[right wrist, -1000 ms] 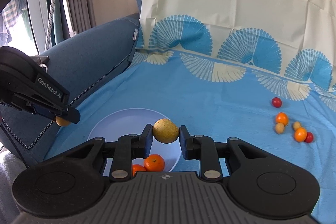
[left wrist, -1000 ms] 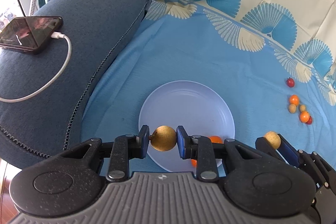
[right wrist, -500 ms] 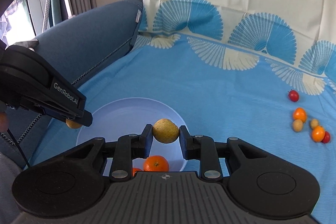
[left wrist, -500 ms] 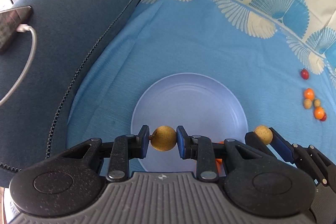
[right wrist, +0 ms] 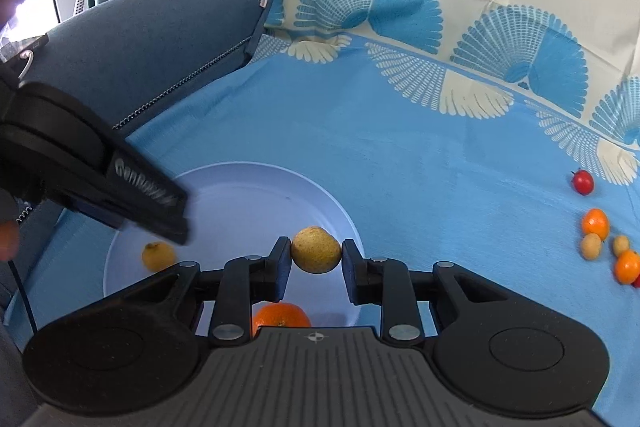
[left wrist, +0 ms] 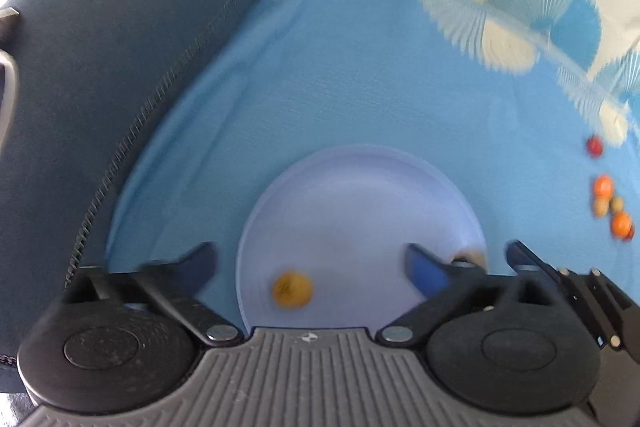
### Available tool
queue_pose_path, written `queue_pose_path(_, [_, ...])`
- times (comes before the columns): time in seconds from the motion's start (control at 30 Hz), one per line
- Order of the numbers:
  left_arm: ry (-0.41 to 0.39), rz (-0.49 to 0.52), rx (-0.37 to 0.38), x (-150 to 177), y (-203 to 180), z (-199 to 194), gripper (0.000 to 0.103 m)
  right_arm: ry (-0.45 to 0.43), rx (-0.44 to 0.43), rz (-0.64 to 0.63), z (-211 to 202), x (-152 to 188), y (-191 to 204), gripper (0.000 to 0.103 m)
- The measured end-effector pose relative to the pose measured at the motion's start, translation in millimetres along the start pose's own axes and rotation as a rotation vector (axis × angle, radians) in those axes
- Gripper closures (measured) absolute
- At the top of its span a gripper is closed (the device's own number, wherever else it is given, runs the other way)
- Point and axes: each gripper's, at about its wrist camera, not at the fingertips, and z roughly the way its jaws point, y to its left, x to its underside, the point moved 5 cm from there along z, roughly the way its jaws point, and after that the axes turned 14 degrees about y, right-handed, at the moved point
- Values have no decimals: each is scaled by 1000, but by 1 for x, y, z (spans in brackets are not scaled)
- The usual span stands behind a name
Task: Organize fruits
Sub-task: 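Carry both tan fruits over the plate and open both tools, then withdraw both tools from the plate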
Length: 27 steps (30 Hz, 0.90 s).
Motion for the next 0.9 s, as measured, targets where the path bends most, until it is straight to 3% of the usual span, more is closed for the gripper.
queue_pose_path(0.1, [-5,13,-10,8,4,-13,0,-34,33,3,-14,-3,-1,28])
queue_pose_path(0.2, [7,-18,-5,31,12,-26,0,-51,77,-6,-36,5,-3,13])
queue_pose_path(0.47, [-52,25,-50,96,17,-75,0,-66,101,26,-113,63,7,4])
queue_pose_path(0.9, [-185,39,-44,167,15,-137,0,-201,94,41,-200,108,28,1])
